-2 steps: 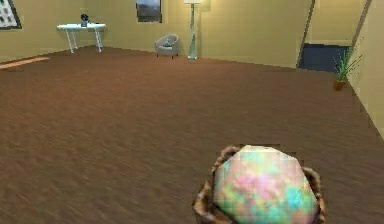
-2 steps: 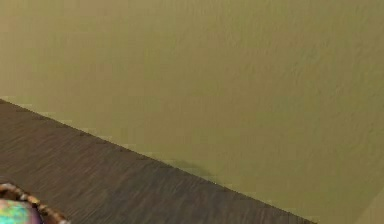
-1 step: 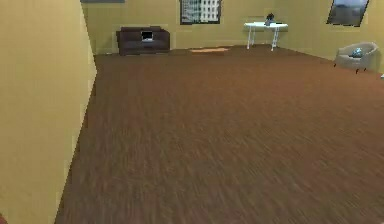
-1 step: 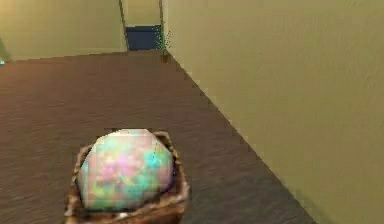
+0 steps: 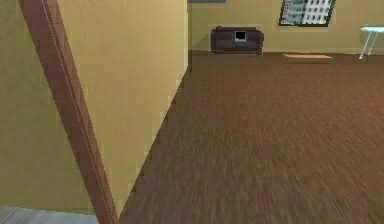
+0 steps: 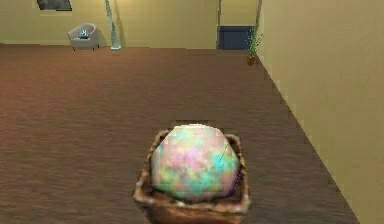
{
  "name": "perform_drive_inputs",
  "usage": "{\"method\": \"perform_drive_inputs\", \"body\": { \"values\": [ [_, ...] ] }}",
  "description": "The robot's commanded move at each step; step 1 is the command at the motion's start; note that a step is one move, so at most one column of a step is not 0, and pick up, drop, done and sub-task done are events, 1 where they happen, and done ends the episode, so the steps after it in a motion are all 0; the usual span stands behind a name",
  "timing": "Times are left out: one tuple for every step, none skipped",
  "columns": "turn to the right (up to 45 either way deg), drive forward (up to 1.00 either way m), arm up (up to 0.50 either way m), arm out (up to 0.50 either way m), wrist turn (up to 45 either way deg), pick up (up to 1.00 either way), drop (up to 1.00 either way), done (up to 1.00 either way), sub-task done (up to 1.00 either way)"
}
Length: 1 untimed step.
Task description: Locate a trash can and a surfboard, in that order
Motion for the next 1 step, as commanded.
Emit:
{"method": "perform_drive_inputs", "body": {
  "values": [
    [0.0,0.2,0.0,0.0,0.0,0.0,0.0,0.0,0.0]
  ]
}}
